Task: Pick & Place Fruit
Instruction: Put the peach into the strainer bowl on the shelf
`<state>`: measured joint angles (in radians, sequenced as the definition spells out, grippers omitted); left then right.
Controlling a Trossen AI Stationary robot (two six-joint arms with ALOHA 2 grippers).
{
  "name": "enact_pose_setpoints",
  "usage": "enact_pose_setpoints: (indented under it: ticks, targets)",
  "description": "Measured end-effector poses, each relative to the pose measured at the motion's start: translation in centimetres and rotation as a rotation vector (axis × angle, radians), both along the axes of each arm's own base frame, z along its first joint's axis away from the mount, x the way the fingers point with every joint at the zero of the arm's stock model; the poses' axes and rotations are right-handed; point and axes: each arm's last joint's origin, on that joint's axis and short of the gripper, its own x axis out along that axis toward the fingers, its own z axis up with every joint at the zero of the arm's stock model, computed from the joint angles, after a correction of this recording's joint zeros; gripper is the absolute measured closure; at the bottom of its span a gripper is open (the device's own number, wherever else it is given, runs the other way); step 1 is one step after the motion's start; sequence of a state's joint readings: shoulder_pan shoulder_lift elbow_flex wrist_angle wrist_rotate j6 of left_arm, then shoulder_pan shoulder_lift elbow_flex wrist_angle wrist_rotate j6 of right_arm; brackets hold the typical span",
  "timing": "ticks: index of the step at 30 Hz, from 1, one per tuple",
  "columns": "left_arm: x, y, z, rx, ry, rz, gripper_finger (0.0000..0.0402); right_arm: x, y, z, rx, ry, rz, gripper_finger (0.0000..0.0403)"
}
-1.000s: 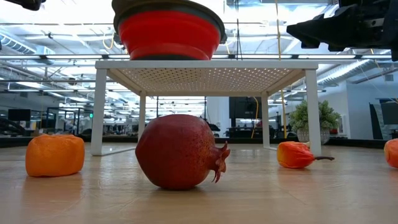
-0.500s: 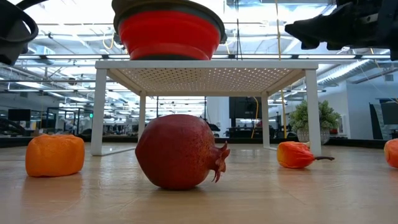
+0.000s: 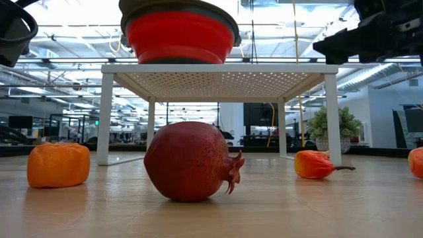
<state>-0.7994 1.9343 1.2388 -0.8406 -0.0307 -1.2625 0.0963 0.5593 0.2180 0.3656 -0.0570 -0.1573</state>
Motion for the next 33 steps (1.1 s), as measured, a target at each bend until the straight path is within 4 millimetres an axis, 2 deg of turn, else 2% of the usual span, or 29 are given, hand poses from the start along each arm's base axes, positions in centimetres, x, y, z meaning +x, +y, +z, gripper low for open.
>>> enact_pose_setpoints:
  ticks: [14,33]
  targets:
    - [-0.1,0.2,0.0,0.017,0.014,0.002,0.0092,-1.6,-0.1,-0.5,0.034,0.081,-0.003,0.0273]
    - [0.6,1.0,0.0,0.059,-0.012,-0.019,0.0094,-1.8,-0.2,-1.2,0.027,0.158,-0.004,0.0273]
